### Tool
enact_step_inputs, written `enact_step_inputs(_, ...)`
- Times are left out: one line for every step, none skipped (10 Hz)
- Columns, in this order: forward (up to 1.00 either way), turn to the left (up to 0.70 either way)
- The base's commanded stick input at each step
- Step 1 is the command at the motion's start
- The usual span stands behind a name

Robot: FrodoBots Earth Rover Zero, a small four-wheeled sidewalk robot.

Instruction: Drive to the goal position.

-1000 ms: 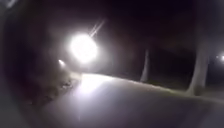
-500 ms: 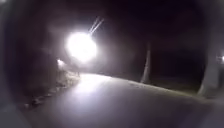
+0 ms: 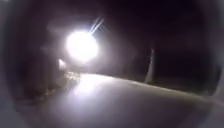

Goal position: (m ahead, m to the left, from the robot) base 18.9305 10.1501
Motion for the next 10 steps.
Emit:
enact_step_inputs(1.0, 0.07)
enact_step_inputs(1.0, 0.18)
enact_step_inputs(1.0, 0.18)
enact_step_inputs(1.0, 0.18)
enact_step_inputs(1.0, 0.14)
enact_step_inputs(1.0, 0.05)
enact_step_inputs(1.0, 0.05)
enact_step_inputs(1.0, 0.05)
enact_step_inputs(1.0, 0.05)
enact_step_inputs(1.0, 0.04)
